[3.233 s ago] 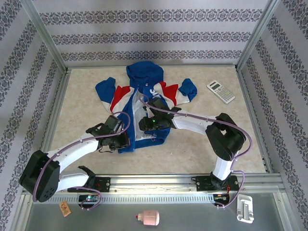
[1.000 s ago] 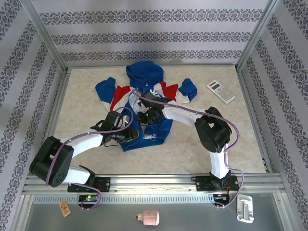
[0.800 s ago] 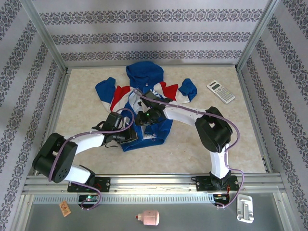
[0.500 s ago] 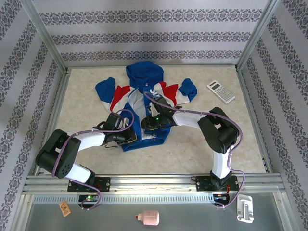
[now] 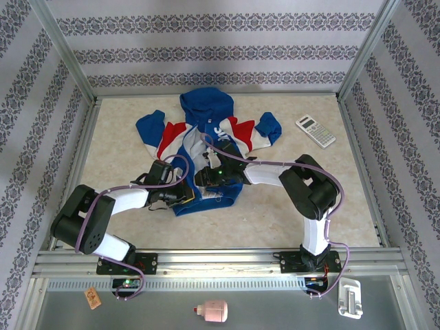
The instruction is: Zip up the jacket
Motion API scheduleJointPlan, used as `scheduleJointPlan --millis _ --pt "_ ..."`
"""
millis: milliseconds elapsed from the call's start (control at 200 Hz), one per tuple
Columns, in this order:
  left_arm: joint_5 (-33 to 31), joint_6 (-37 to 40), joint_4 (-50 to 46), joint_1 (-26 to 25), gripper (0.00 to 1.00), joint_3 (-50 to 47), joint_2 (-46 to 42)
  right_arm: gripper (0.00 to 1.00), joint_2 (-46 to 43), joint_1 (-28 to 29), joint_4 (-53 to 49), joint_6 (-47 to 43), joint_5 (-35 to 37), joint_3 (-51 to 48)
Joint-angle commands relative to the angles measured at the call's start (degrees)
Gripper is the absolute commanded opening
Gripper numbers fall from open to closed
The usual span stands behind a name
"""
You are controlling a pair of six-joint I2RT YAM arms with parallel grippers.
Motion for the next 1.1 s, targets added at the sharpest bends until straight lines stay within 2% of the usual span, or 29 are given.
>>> scheduleJointPlan --millis 0,255,505,1094 --pt "0.86 -0.66 1.41 1.23 0.00 -0.08 -0.73 0.34 0.91 0.76 3.12 1.10 -1.31 -0.80" --pt "2.13 -0.66 1.24 2.31 0.00 0.10 -1.02 0.36 -4.33 -0.52 7.05 2.93 4.05 -7.92" --pt "3.05 -0.92 1.86 2.76 0.00 -0.34 -0.75 0.36 -6.06 -0.48 13.55 3.75 2.10 -12.68" --pt "4.62 -2.49 4.43 3.95 0.00 -1.49 -2.33 0.39 -0.69 1.65 13.47 0.43 -0.55 -8.28"
